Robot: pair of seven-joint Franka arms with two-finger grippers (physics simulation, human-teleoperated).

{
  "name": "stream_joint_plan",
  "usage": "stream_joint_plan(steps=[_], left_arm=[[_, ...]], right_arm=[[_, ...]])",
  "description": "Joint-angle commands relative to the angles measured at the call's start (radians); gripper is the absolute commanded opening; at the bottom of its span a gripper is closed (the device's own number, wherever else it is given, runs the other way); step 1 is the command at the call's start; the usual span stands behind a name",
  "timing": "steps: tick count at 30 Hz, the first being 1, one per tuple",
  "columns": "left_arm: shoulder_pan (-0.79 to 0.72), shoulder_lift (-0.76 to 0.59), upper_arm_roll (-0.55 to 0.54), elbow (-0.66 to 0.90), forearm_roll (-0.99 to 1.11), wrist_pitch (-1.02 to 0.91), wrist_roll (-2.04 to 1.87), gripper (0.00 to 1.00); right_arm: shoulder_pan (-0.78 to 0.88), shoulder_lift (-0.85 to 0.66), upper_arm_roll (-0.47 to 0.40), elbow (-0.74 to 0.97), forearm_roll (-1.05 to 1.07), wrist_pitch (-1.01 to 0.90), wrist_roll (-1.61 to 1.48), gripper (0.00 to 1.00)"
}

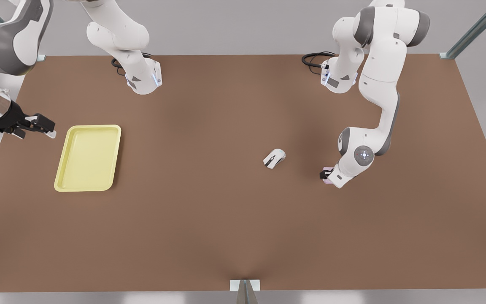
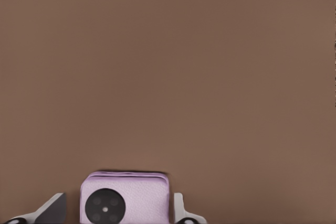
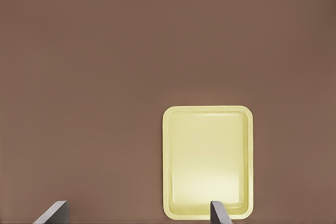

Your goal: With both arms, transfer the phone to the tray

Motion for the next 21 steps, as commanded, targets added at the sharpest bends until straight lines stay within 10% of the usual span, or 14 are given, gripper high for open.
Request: stream_joint_plan(steps=[1, 21], left_arm=[[0.000, -0.001, 0.000, -0.001, 0.003, 0.019, 0.008, 1.00], [0.000, -0.003, -0.002, -0.023, 0.001, 0.013, 0.009, 0.85]], right_arm=[[0.010, -0.001, 0.004, 0.001, 0.001, -0.016, -0.006, 1.00], [-0.015, 0.002, -0.005, 0.004, -0.008, -0.015, -0.006, 1.00]])
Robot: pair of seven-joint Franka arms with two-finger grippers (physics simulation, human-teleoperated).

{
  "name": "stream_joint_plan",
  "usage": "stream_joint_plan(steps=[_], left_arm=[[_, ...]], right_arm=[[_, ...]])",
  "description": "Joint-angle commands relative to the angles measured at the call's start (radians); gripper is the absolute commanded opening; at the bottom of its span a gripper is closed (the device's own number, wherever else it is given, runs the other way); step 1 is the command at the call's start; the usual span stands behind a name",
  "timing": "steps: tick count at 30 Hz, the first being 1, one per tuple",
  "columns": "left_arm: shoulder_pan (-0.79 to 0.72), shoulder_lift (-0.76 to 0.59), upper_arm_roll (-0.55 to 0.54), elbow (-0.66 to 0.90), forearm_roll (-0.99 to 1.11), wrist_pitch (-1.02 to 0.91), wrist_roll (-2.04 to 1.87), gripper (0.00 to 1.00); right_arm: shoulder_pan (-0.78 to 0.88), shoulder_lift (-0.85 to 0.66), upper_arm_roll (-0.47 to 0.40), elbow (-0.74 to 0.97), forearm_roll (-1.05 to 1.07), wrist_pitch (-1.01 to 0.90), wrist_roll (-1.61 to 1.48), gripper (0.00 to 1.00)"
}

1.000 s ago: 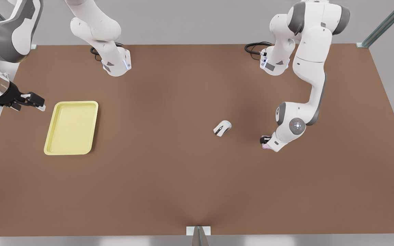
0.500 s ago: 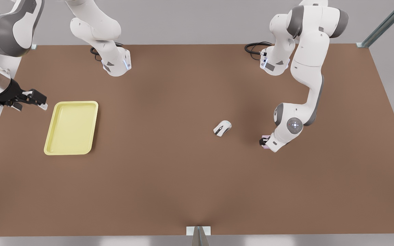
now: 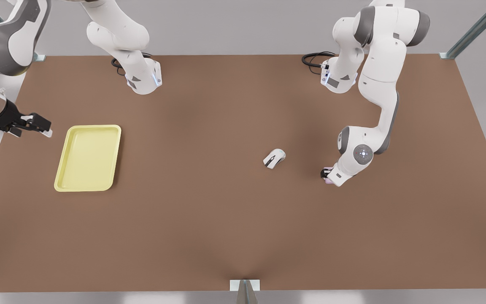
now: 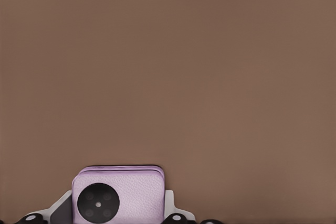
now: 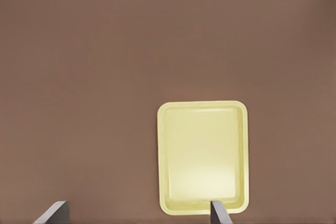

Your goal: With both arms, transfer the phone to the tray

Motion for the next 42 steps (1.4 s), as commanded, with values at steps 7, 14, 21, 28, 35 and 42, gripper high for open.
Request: stream_joint_plan(steps=[7, 14, 21, 28, 35, 42], left_arm=[[0.000, 0.002, 0.000, 0.002, 0.001, -0.002, -0.002, 0.84], [0.000, -0.004, 0.000, 0.003, 0.001, -0.005, -0.003, 0.84], [-0.008, -0.006, -0.008, 0.013, 0.001, -0.011, -0.003, 0.82], [-0.158, 0.023, -0.008, 0.240, -0.002, -0.187, -0.167, 0.82], [-0.417, 0.349, -0.009, 0.830, -0.011, -0.465, -0.537, 0.82], [-0.601, 0.428, -0.014, 1.031, -0.011, -0.488, -0.790, 0.82]], right_arm=[[0.018, 0.057, 0.001, 0.045, -0.001, 0.006, -0.001, 1.00], [0.021, 0.057, 0.003, 0.047, 0.002, 0.006, -0.003, 1.00], [0.022, 0.057, 0.003, 0.047, 0.005, 0.008, -0.001, 1.00], [0.022, 0.058, 0.004, 0.045, 0.003, 0.008, -0.003, 1.00], [0.024, 0.058, 0.006, 0.045, 0.003, 0.008, -0.003, 1.00], [0.022, 0.060, 0.006, 0.045, 0.003, 0.009, -0.003, 1.00]])
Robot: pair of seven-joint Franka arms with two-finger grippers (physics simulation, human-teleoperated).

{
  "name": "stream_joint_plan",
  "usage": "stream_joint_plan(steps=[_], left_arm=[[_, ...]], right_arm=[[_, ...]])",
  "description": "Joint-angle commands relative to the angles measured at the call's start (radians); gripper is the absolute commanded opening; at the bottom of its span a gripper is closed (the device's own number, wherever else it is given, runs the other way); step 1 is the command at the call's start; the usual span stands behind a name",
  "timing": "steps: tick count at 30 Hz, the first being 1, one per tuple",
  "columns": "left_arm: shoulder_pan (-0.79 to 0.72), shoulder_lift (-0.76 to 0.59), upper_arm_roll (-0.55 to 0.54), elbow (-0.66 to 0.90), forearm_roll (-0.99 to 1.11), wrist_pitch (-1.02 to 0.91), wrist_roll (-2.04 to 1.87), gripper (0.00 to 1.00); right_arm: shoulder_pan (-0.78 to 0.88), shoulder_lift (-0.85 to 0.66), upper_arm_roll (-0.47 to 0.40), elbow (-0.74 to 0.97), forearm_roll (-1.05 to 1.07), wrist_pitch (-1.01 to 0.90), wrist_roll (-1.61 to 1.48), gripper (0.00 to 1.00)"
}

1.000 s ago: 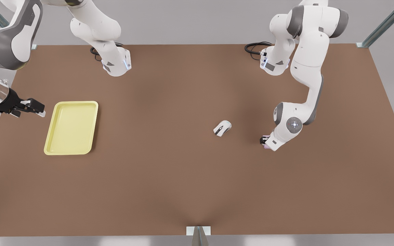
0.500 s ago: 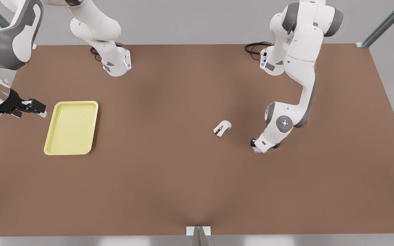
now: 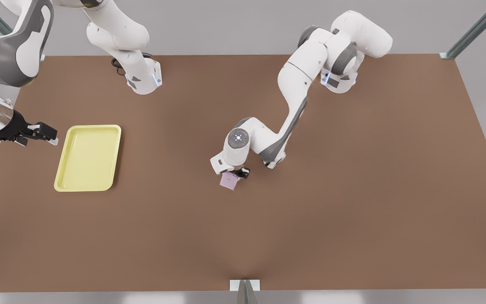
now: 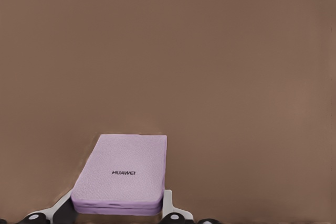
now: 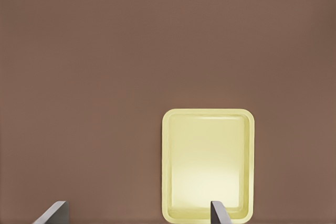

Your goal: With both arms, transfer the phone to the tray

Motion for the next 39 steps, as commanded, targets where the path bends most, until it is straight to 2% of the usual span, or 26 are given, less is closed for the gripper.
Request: stream_joint_plan(steps=[1, 4, 7, 8, 18, 20, 23, 26, 28, 29, 30, 33, 34, 37, 39], left_arm=[[-0.022, 0.012, -0.017, 0.044, -0.001, -0.063, -0.504, 0.82], [-0.037, 0.090, -0.029, 0.148, -0.001, -0.048, -0.573, 0.82], [-0.036, 0.102, -0.029, 0.148, 0.001, -0.026, -0.570, 0.82], [-0.036, 0.110, -0.028, 0.148, 0.002, -0.009, -0.573, 1.00], [-0.031, 0.121, -0.017, 0.146, 0.008, -0.002, -0.599, 1.00], [-0.014, 0.064, 0.049, 0.140, 0.014, -0.189, -0.400, 1.00], [0.188, -0.068, 0.092, 0.134, 0.011, -0.445, -0.022, 1.00], [0.385, -0.172, 0.167, 0.134, 0.011, -0.539, 0.154, 1.00], [0.429, -0.230, 0.261, 0.134, 0.014, -0.597, 0.334, 1.00], [0.440, -0.305, 0.274, 0.119, 0.019, -0.635, 0.421, 1.00], [0.461, -0.417, 0.262, 0.030, 0.021, -0.644, 0.475, 1.00], [0.687, -0.637, -0.063, -0.122, 0.211, -0.641, 0.519, 1.00], [0.713, -0.657, -0.103, -0.142, 0.225, -0.646, 0.522, 1.00], [0.704, -0.641, -0.108, -0.128, 0.222, -0.690, 0.532, 1.00], [0.702, -0.629, -0.131, -0.122, 0.212, -0.695, 0.556, 1.00]], right_arm=[[-0.001, -0.001, 0.000, 0.000, 0.001, 0.000, 0.000, 1.00], [-0.001, -0.001, 0.000, 0.000, 0.002, 0.000, 0.001, 1.00], [-0.003, -0.001, 0.000, 0.000, 0.002, 0.000, 0.000, 1.00], [-0.003, -0.001, 0.000, 0.000, 0.001, 0.000, 0.000, 1.00], [-0.003, -0.001, 0.000, -0.001, -0.001, 0.000, 0.000, 1.00], [0.001, -0.002, 0.003, -0.001, -0.015, -0.004, 0.000, 1.00], [0.002, -0.010, 0.004, 0.000, -0.009, -0.017, -0.003, 1.00], [0.036, -0.002, 0.012, 0.010, -0.002, -0.011, 0.000, 1.00], [0.126, 0.028, 0.014, 0.007, -0.001, -0.011, 0.009, 1.00], [0.192, 0.048, 0.014, 0.008, 0.002, -0.001, 0.082, 1.00], [0.223, 0.082, 0.015, 0.005, 0.034, 0.048, 0.167, 1.00], [0.387, 0.129, 0.014, -0.024, 0.062, 0.198, 0.368, 1.00], [0.402, 0.159, 0.014, -0.023, 0.077, 0.224, 0.377, 1.00], [0.548, 0.274, 0.014, -0.007, 0.082, 0.339, 0.717, 1.00], [0.608, 0.320, 0.014, -0.010, 0.012, 0.454, 0.808, 1.00]])
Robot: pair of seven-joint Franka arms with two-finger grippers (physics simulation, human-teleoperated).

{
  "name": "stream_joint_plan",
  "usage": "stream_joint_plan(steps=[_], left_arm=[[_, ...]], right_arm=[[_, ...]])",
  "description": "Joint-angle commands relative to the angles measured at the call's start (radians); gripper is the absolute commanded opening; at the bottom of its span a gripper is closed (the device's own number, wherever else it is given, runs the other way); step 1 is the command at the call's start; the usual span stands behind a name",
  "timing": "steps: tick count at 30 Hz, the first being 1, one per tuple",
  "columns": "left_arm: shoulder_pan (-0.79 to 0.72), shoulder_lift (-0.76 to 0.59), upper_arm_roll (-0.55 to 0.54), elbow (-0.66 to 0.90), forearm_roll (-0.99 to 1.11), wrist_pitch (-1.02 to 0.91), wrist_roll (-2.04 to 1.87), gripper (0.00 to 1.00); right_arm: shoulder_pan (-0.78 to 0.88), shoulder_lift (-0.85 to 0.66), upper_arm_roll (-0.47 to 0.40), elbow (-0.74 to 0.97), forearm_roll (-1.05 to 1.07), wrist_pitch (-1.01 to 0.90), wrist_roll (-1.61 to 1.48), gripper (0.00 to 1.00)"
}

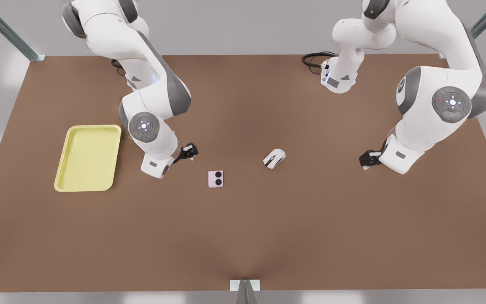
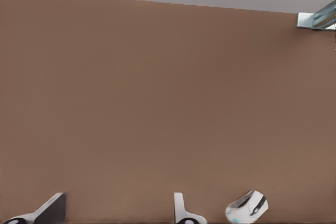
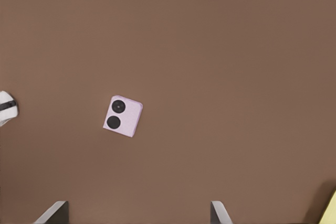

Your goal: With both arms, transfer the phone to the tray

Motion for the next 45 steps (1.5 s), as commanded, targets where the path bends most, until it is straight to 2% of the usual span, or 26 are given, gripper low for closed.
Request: stream_joint_plan(steps=[1, 9, 17, 19, 24, 31, 45], left_arm=[[0.001, 0.001, -0.008, 0.001, 0.013, -0.059, 0.430, 1.00], [0.000, 0.012, -0.014, 0.002, -0.004, -0.047, 0.425, 1.00], [0.000, 0.011, -0.014, 0.002, -0.004, -0.044, 0.425, 1.00], [0.000, 0.004, -0.014, 0.005, -0.002, -0.044, 0.424, 1.00], [0.001, 0.012, -0.004, 0.004, -0.001, -0.047, 0.410, 1.00], [0.012, 0.026, 0.016, 0.002, 0.004, -0.052, 0.350, 1.00], [0.012, 0.072, 0.016, 0.002, 0.004, -0.050, 0.292, 1.00]], right_arm=[[0.039, 0.050, 0.000, 0.007, -0.044, 0.194, 0.616, 1.00], [0.059, 0.212, 0.029, 0.000, -0.012, 0.363, 0.838, 1.00], [0.060, 0.241, 0.032, -0.049, -0.009, 0.364, 0.929, 1.00], [0.062, 0.243, 0.034, -0.123, -0.006, 0.452, 0.929, 1.00], [0.071, 0.287, 0.043, -0.138, -0.016, 0.510, 0.920, 1.00], [0.083, 0.307, 0.043, -0.144, -0.035, 0.508, 0.703, 1.00], [0.086, 0.332, 0.043, -0.210, -0.043, 0.567, 0.504, 1.00]])
